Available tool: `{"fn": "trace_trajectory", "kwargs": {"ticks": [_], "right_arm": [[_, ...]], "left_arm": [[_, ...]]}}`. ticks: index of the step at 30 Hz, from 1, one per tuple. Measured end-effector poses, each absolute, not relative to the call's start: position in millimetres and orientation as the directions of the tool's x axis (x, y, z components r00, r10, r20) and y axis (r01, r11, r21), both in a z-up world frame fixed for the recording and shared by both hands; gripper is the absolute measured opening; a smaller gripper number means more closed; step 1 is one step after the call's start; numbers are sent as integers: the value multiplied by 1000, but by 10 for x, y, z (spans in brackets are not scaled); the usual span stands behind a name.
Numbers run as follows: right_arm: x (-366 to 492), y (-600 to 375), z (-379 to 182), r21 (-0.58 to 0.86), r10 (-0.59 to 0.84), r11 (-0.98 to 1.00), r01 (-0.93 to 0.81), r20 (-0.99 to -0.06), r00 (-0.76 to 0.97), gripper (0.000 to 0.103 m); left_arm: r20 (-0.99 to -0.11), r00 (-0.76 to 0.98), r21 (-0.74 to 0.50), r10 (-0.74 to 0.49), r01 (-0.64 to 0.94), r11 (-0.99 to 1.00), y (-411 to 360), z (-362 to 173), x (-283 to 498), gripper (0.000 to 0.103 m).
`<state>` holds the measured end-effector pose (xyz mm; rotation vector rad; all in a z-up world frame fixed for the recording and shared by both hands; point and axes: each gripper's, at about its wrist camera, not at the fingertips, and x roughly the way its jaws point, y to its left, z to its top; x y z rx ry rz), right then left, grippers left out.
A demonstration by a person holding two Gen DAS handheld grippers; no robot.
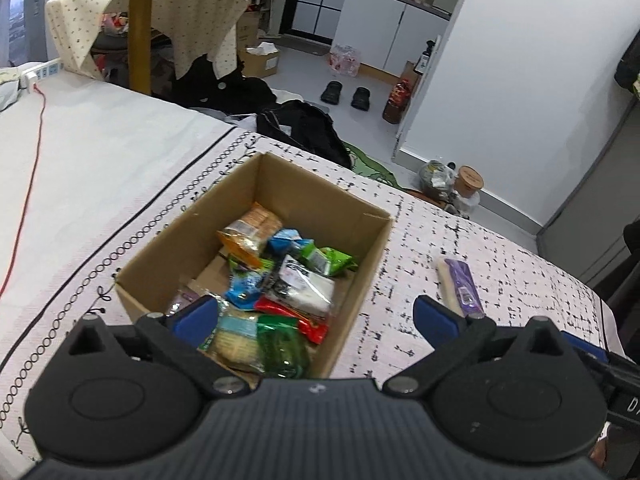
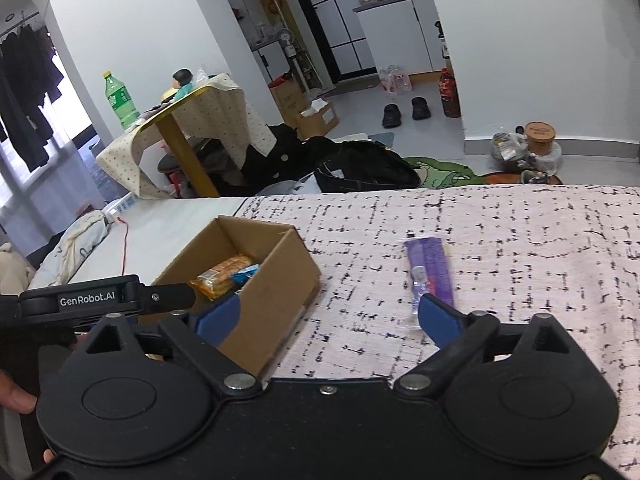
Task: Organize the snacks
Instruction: 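Move both tools back over the purple bar and clear stick packet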
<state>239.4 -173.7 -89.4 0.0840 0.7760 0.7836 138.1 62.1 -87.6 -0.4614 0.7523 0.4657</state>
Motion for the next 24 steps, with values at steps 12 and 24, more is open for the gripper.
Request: {"fn": "trace_trajectory", "kwargs": {"ticks": [12,24], "right_arm": [[2385,-2025,-865,315,633,753,-577,-585,507,103],[2386,-2205,-952,266,575,799,-540,-603,553,103]], "left_arm": [[-703,688,-274,179,-494,825,414,-841,1447,103],[-708,693,-273,136,-446,852,52,-953,1539,103]]}}
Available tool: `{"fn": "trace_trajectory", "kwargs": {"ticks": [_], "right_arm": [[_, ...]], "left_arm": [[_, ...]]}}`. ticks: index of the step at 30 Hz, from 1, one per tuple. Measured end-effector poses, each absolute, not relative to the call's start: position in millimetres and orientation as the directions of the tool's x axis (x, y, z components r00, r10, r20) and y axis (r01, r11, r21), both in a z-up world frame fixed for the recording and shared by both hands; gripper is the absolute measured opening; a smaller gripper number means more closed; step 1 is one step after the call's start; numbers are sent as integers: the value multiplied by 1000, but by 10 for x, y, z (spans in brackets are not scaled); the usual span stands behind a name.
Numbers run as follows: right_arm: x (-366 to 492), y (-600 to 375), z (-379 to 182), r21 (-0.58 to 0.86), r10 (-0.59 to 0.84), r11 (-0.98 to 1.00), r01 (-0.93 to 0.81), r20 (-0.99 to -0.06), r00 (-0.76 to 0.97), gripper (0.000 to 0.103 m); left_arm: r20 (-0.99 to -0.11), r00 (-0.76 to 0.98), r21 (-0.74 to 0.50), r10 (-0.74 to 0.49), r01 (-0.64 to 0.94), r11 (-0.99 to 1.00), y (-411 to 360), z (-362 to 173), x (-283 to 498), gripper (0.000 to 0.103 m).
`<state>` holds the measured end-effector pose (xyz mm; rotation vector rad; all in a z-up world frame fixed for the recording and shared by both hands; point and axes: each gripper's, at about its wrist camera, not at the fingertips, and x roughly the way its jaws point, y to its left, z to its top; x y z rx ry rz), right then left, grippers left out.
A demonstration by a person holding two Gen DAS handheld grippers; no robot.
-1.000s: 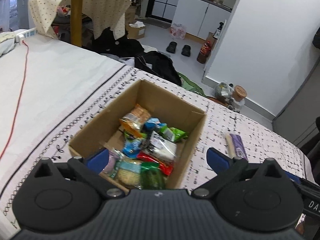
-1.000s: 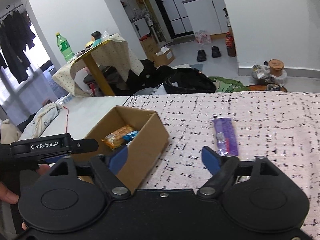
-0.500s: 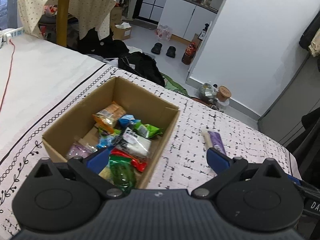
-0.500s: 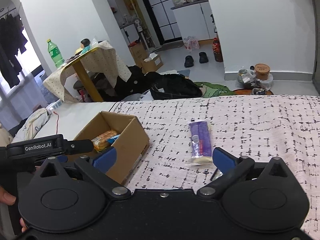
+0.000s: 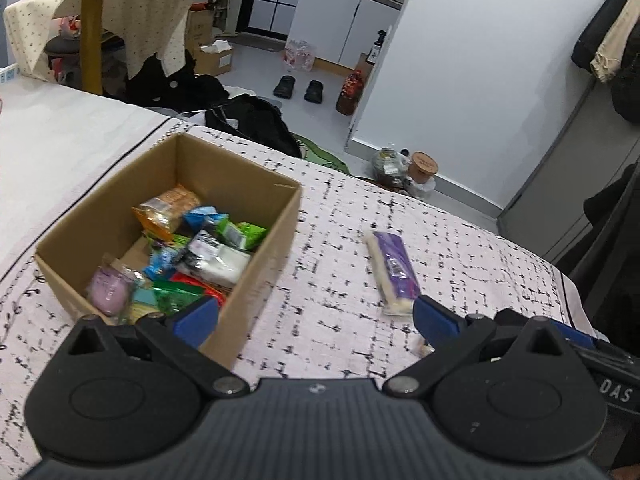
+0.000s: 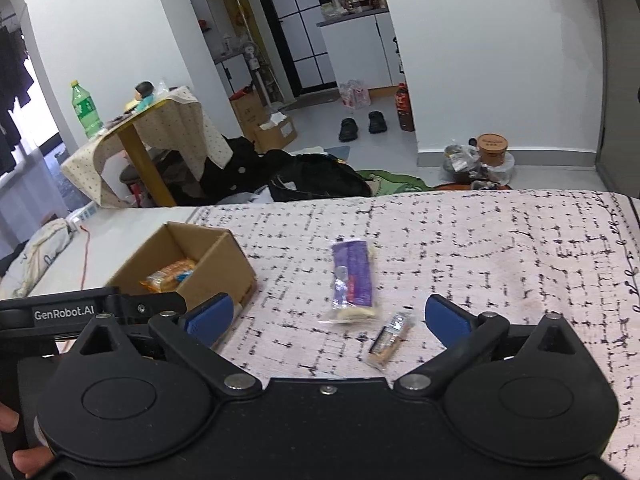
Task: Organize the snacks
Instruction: 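Move both tools back over the purple bar and clear stick packet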
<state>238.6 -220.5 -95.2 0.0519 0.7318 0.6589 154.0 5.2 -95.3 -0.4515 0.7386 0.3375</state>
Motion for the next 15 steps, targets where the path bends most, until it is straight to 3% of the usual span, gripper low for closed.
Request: {"fn": "trace_trajectory", "kwargs": {"ticks": [10,15], "right_arm": [[2554,-2290,-1223,293,508,852,-434,-664,550,100],[2650,-2192,-1429,296,482,867,-400,-703,524,81]], "left_arm": [[-700,708,-288,89,-394,873,-74,-1137,1788,100],[-701,710,-290,70,-372,882,-89,-1240,1904,91]]}}
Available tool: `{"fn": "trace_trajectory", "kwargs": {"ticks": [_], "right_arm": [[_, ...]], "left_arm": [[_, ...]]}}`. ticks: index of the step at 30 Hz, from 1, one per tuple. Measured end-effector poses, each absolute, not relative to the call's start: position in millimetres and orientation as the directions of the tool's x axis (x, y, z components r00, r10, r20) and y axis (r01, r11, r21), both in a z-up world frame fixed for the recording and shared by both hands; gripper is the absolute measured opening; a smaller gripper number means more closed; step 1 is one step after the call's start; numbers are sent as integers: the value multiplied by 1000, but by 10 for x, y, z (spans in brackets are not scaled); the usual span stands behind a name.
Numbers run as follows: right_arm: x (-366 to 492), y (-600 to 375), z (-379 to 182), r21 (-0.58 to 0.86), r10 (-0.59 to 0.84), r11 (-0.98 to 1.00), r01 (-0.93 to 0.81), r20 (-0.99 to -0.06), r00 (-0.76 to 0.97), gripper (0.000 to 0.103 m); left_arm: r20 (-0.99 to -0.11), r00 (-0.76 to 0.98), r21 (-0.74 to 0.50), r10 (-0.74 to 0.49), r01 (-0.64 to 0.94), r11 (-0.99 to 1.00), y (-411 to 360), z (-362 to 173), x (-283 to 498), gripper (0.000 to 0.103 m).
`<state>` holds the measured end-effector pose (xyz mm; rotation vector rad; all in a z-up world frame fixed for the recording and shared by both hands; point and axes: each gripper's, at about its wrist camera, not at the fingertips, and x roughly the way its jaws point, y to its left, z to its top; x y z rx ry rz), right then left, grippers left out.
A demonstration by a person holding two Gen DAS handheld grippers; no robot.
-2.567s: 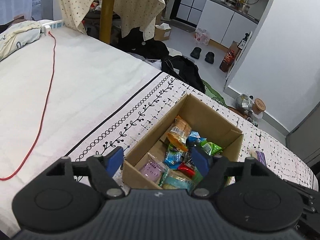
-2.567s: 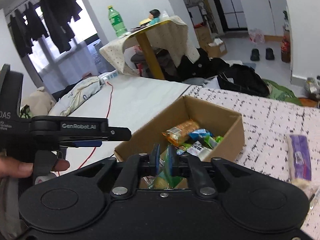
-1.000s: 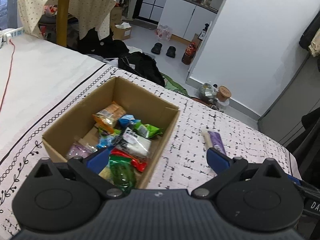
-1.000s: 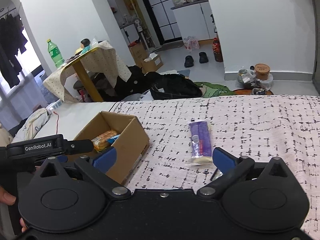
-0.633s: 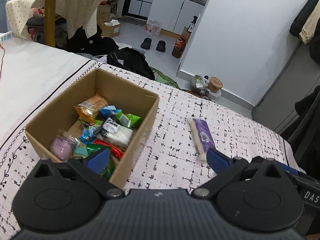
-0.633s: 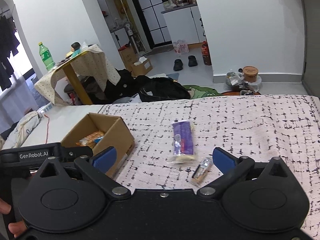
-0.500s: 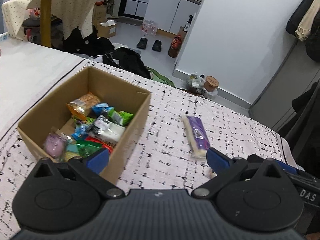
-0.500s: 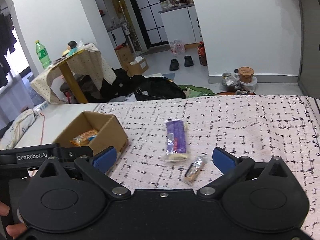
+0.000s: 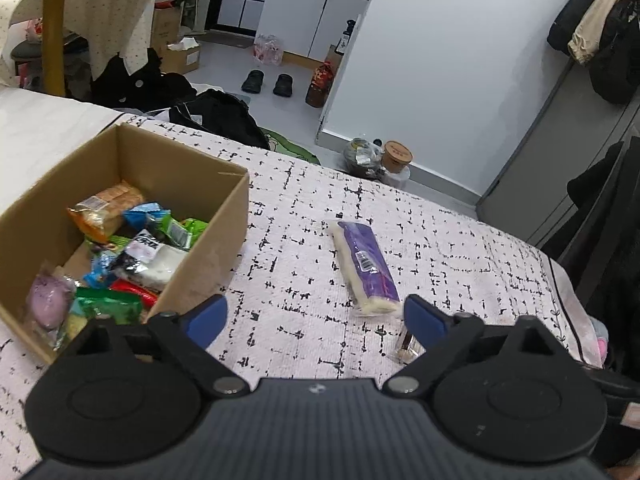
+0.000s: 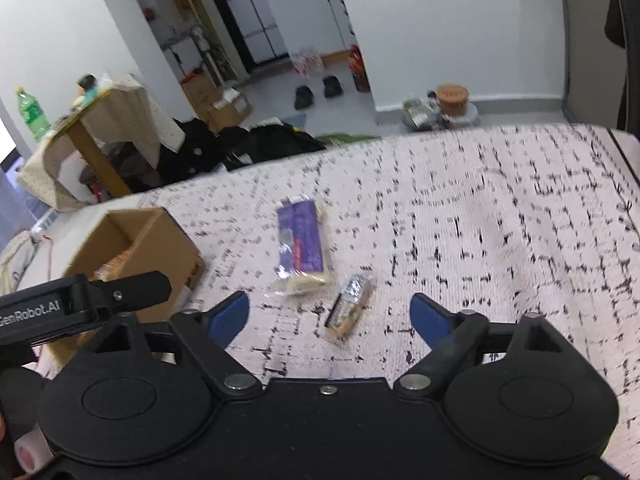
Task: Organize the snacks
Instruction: 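Move both tools back over the purple bar and clear stick packet, then grasp the purple bar with the left tool while the right tool grasps the clear stick packet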
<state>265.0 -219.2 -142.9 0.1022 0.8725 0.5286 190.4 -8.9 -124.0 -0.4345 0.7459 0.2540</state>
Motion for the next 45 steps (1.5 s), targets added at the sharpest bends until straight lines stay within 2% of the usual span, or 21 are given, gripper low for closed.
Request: {"fn": "trace_trajectory", "kwargs": {"ticks": [9,16,19,20,23,45], "right_arm": [[2814,-1903,-1638,247,439,878,-410,-756,486,66],[2844,-1747,-1753,212,420,873,-439,-783,458,53],[2856,-1714,-1803,192,398,882,-431,-792,462,38],[2872,-1721,-1827,189,387,888,-420,-800,458,27],[2895,-1800,-1862,205,382,897,-392,-806,453,19],[2930,-2374,-1764,205,368,913,-352,-786,496,18]], "left_arm": [[-737,673,-277,64,-387,880,-39,-1439,2140,71],[-745,662,-263,83,-406,875,2,-1496,2189,67],[-749,657,-257,86,-408,876,-10,-1521,2208,66],[-750,656,-256,87,-408,876,-14,-1529,2214,66],[-753,651,-251,90,-411,877,-23,-1547,2244,65],[-738,674,-297,40,-377,877,-268,-1656,2703,66]]}}
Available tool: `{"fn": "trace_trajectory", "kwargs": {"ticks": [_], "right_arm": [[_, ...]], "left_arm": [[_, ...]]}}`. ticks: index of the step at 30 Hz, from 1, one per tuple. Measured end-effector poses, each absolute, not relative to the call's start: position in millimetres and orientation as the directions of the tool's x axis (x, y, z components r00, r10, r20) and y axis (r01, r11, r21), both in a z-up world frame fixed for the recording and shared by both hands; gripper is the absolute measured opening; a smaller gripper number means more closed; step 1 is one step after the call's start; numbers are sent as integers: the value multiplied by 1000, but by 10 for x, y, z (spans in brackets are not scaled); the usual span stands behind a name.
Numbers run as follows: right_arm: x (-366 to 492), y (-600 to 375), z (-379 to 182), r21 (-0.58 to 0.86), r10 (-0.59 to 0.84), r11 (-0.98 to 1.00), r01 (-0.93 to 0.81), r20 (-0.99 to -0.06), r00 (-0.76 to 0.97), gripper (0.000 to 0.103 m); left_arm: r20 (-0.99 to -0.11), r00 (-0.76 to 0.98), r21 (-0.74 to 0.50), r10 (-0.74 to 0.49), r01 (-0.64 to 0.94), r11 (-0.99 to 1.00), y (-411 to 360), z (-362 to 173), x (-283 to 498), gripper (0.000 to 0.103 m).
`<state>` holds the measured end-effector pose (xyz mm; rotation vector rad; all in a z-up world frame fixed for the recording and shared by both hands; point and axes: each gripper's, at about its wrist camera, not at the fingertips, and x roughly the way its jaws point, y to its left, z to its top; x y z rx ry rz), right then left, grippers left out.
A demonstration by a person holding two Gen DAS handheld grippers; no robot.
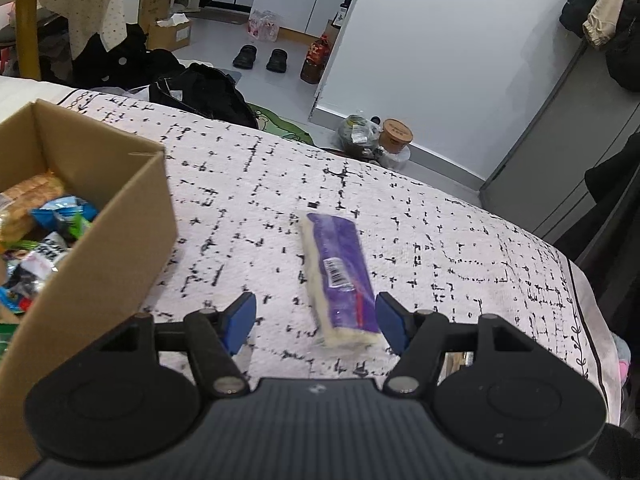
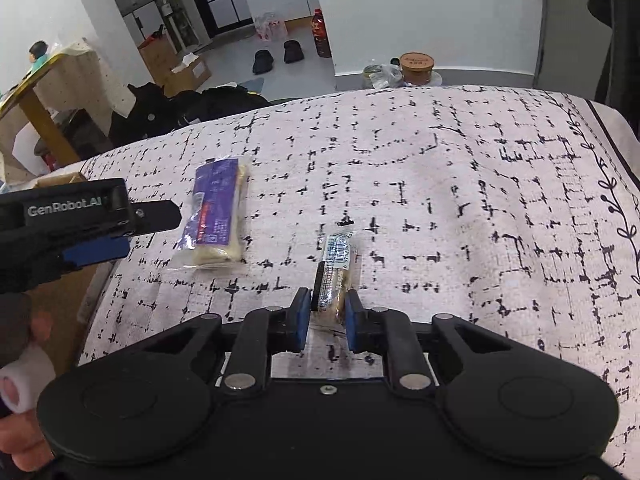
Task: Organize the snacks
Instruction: 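Grasp the purple bar with the left tool while the right tool grasps the clear stick packet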
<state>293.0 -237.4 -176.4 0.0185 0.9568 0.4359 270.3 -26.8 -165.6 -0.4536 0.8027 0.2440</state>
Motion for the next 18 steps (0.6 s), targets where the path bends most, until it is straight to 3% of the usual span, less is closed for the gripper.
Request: {"fn": "trace_trajectory", "kwargs": {"ticks": [11,18], "right_arm": [[2987,-2461,-1806,225,377,913,-341,-783,494,20],[3025,-2614,-1792,215,336,936,-279,-783,523,20]], "left_arm": [[-744,668,-305,35,-386,871,-402,-1821,2951,67],[-765,642,-247,58,-375,894,-521,-1959,3092,66]]}}
